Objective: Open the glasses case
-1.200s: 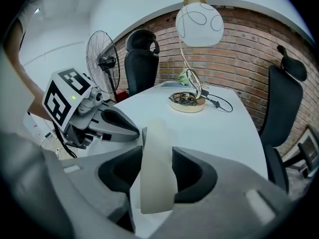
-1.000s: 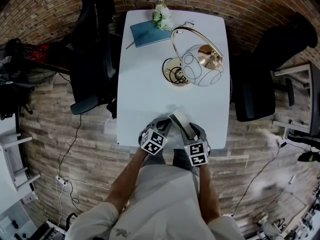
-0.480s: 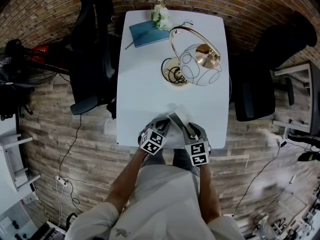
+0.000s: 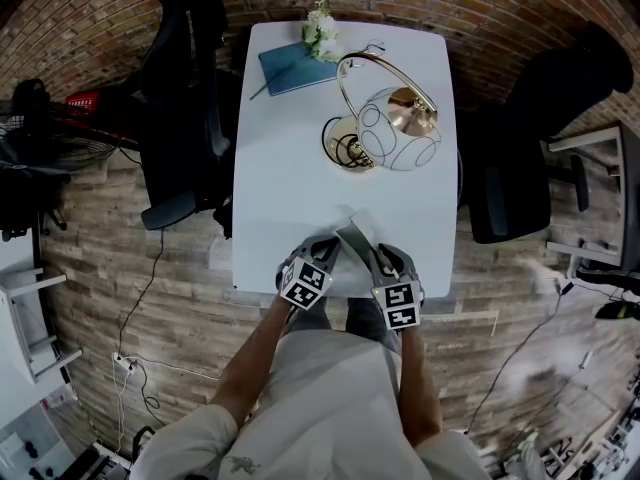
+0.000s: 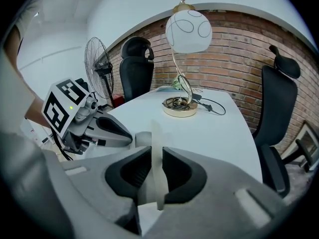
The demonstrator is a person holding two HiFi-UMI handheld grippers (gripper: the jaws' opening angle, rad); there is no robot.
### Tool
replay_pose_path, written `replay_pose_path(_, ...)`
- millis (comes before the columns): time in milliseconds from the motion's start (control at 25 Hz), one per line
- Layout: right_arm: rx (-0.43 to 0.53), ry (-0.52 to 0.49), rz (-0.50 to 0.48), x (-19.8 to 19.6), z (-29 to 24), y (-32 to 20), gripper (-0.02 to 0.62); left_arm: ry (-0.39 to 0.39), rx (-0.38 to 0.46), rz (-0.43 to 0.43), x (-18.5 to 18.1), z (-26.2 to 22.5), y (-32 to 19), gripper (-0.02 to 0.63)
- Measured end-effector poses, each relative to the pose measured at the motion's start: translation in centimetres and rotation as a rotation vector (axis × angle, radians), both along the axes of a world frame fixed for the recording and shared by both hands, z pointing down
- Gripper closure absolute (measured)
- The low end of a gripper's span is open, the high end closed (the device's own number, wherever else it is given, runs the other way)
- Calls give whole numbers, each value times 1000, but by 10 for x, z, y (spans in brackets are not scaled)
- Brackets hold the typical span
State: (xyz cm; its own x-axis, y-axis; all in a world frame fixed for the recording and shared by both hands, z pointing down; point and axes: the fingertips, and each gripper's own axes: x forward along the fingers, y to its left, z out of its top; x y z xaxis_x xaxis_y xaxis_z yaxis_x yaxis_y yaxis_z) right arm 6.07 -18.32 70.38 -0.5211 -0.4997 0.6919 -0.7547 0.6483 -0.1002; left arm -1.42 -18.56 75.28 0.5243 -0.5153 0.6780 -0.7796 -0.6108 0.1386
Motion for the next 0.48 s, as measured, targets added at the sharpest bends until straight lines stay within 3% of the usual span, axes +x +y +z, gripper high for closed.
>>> replay_pose_path(480, 9, 3, 9, 6, 1, -8, 537, -5, -1, -4, 0, 2, 0, 600)
